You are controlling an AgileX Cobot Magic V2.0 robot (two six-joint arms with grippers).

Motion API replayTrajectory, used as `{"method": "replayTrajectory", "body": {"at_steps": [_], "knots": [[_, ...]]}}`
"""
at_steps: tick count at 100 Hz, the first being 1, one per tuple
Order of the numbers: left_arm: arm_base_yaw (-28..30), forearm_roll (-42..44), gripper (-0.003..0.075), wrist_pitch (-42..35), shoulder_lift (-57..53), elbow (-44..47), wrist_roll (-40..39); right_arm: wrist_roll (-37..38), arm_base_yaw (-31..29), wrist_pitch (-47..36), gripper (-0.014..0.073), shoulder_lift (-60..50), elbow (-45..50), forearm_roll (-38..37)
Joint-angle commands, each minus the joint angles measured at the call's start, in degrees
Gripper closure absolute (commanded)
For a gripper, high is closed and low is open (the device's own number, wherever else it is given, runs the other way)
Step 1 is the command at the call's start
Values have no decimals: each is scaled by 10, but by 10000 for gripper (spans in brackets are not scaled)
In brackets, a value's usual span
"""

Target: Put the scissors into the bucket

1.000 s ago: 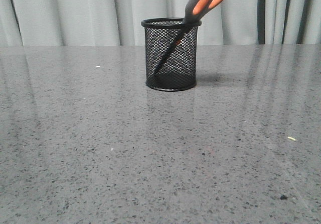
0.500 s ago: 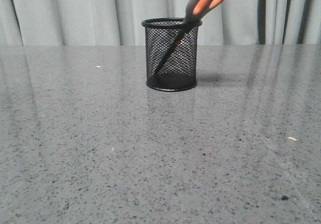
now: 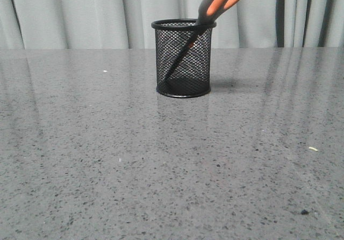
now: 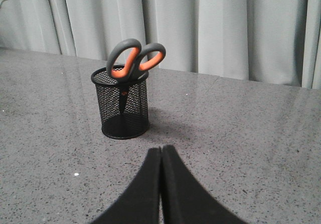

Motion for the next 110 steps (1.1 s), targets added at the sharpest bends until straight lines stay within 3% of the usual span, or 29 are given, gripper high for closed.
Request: {"method": "replayTrajectory", "body": {"at_steps": [1, 23, 31, 35, 48, 54, 76, 110], "knots": [[1, -14, 740, -27, 14, -15, -1, 0, -3, -49, 667, 5, -15, 2], [1, -10, 740, -27, 14, -15, -1, 0, -3, -49, 667, 5, -15, 2], [1, 40, 740, -44, 14, -15, -28, 0, -3, -49, 667, 5, -15, 2], [1, 94, 740, -59, 14, -15, -100, 0, -3, -49, 667, 5, -15, 2], [2, 408, 740, -71, 14, -9, -405, 0, -3, -49, 667, 5, -15, 2], [2, 490, 740, -82, 14, 6, -475, 0, -3, -49, 667, 5, -15, 2], [39, 484, 740, -149, 12, 88, -501, 0, -3, -49, 667, 5, -15, 2], [139, 468, 740, -128, -23, 111, -502, 0, -3, -49, 667, 5, -15, 2]]}}
